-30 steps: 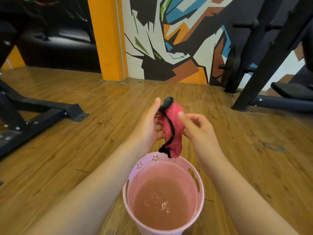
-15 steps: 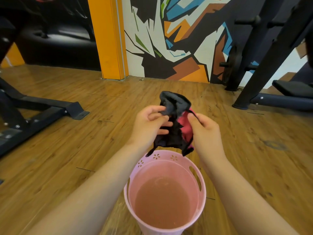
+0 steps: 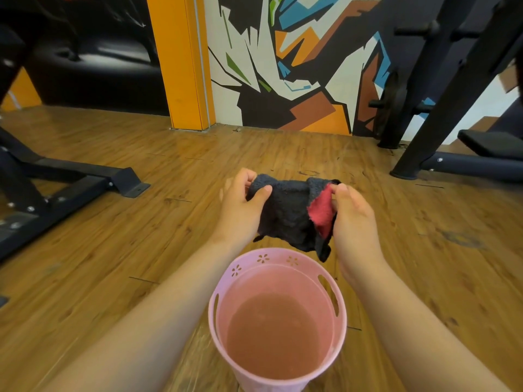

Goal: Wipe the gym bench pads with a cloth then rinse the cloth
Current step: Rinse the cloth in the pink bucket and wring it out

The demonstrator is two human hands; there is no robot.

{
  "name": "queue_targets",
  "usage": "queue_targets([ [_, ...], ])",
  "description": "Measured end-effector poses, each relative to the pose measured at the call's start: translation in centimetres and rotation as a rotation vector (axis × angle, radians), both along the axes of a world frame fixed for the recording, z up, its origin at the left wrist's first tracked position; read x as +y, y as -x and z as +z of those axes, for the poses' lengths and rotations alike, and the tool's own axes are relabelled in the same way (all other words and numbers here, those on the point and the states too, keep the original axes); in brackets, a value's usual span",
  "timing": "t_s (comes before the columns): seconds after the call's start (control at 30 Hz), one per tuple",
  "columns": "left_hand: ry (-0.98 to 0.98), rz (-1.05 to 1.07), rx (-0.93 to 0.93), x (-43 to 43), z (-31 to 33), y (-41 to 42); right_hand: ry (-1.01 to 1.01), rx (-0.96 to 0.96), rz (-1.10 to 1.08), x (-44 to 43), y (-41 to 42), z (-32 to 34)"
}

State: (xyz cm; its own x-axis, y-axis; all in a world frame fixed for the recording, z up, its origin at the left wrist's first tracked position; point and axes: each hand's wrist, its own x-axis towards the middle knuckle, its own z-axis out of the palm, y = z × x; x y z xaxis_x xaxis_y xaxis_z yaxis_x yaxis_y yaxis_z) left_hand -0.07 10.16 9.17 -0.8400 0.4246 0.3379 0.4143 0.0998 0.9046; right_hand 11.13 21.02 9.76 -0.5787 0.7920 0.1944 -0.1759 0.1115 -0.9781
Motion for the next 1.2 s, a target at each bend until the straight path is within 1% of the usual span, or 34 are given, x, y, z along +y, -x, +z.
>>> queue_targets([
  [0.17,-0.067,-0.032,-0.064,-0.1,0.1,-0.5,0.074,-0.025,-0.016,0.3,0.0,-0.2],
  [0.3,-0.099,-0.025,-0.047,0.0,0.0,-0.4,0.100,0.040,0.038,0.7,-0.1,-0.8],
  [0.4,-0.127,-0.020,-0.046,0.1,0.2,-0.3,0.013,0.092,0.109,0.7,-0.4,-1.1],
  [0.5,-0.158,0.018,-0.074,0.1,0.3,-0.2,-0.064,0.033,0.082,0.9,-0.6,-1.5],
  [0.67,-0.183,0.036,-0.238,-0.4,0.8,0.1,-0.173,-0.073,0.013,1.7,-0.6,-1.5],
  [0.73,-0.182,0.020,-0.247,-0.6,1.0,0.4,-0.226,-0.055,-0.006,2.0,-0.6,-1.6],
  [0.8,-0.215,-0.018,-0.200,-0.7,0.9,0.4,-0.245,0.007,0.002,2.2,-0.7,-1.6],
  [0.9,-0.259,-0.025,-0.113,-0.8,0.5,0.8,-0.297,0.079,0.049,2.2,-0.7,-1.2],
  [1.0,-0.304,0.110,-0.100,-0.8,0.2,1.1,-0.289,0.114,0.192,2.0,-0.5,-0.4],
  [1.07,-0.339,0.219,-0.132,-0.8,0.0,1.5,-0.266,0.117,0.321,1.6,-0.3,-0.1],
  [1.13,-0.360,0.289,-0.205,-0.9,-0.5,2.3,-0.316,0.063,0.402,1.3,-0.3,0.1],
  [1.2,-0.282,0.305,-0.316,-1.1,-1.1,3.1,-0.389,0.024,0.439,1.0,-0.4,0.2],
])
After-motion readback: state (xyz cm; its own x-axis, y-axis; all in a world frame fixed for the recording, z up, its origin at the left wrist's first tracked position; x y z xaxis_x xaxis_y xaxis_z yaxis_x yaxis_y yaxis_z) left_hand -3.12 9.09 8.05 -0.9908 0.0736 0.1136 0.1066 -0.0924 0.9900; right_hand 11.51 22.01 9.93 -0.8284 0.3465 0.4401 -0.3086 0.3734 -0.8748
